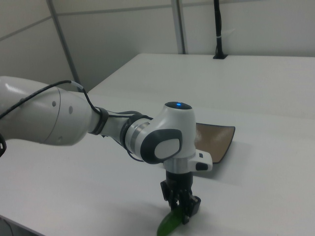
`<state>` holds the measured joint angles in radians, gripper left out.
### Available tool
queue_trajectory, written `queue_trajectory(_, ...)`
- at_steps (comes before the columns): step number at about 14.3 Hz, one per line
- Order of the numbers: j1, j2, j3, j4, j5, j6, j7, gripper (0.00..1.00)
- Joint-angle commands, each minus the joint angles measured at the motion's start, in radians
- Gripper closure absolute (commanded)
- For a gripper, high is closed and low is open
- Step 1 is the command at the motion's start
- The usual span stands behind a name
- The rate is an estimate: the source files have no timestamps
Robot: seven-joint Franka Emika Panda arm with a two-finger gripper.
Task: Cucumber placed on a ceramic plate
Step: 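Lift the cucumber and carry it over the brown square plate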
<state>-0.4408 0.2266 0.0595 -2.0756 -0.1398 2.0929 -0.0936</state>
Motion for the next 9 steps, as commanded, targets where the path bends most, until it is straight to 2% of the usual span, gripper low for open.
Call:
queue_trajectory(1,0.002,-0.012,0.034,0.041,0.002,-0.013,0.049,0.80)
queue_trajectory(5,0.004,-0.068,0.095,0.077,0.020,-0.074,0.046,0.79)
queue_trajectory(9,0.033,-0.078,0.099,0.202,0.081,-0.076,0.037,0.79)
